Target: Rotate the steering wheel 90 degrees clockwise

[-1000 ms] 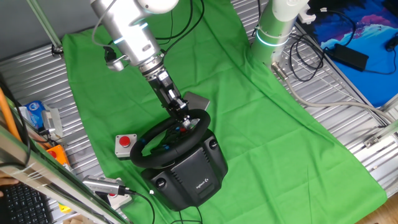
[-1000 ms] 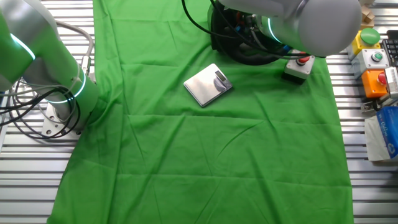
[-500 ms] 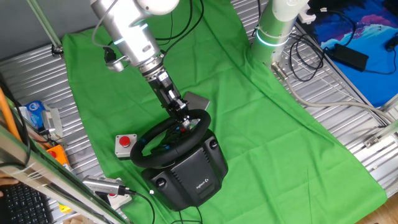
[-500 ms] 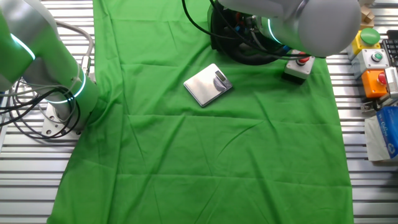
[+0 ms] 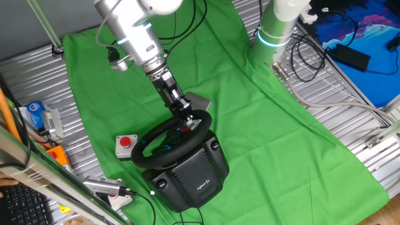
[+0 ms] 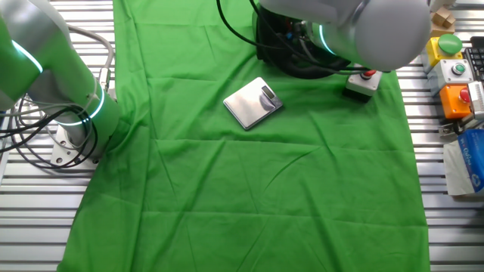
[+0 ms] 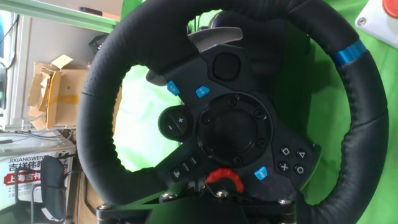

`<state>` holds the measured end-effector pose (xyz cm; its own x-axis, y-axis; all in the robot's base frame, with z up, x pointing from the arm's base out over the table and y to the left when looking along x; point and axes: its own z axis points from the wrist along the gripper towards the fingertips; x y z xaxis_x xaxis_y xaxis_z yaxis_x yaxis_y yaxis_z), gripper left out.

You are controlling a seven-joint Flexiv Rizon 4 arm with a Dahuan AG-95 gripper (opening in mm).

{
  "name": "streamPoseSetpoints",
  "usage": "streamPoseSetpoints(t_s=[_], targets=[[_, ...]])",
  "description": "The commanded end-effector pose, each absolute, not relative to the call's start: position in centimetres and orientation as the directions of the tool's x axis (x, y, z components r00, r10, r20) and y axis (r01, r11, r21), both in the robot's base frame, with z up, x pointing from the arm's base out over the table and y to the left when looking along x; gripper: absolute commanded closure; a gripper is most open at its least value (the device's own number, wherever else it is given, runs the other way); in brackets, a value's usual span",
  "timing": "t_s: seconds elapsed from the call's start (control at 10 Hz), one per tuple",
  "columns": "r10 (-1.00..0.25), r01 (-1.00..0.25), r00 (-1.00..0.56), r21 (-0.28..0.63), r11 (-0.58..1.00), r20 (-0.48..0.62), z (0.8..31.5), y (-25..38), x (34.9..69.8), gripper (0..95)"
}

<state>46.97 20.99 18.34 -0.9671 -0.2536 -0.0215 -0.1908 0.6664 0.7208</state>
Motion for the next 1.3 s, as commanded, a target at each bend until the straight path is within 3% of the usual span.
streamPoseSetpoints(t_s=[0.1,1.3], targets=[[-0.245,-0.179,-0.969,0.727,0.663,-0.014,18.3,21.0,47.1,95.0],[-0.19,-0.107,-0.981,0.75,0.653,0.025,19.6,22.7,49.0,95.0]])
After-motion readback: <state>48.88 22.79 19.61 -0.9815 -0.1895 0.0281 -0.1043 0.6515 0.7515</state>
